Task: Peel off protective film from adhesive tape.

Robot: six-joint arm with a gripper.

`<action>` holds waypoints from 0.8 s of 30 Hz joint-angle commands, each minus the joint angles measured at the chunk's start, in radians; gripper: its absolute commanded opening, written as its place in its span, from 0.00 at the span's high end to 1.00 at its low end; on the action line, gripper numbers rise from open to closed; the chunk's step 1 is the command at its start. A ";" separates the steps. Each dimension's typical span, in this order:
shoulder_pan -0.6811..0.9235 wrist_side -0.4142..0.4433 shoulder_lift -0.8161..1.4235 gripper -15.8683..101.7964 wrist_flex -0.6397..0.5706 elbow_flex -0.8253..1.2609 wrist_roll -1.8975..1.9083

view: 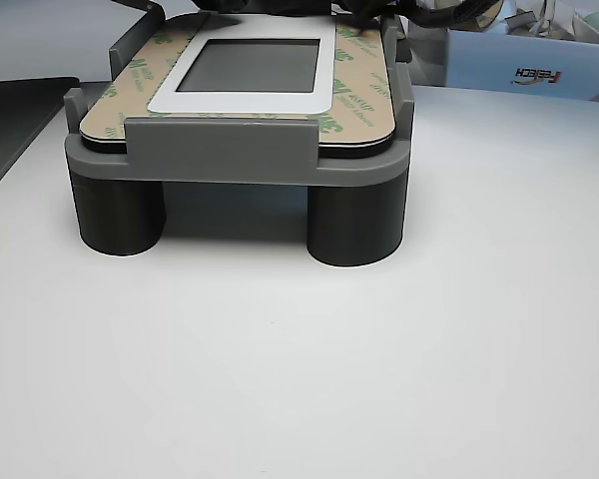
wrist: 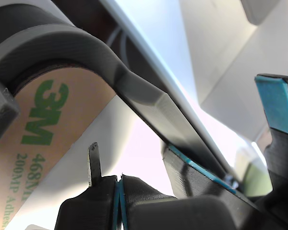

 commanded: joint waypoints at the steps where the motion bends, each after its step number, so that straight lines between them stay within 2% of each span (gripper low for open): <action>1: -0.012 -0.005 0.014 0.95 -0.008 -0.029 0.000; 24: -0.034 -0.020 0.000 0.95 -0.044 -0.003 -0.043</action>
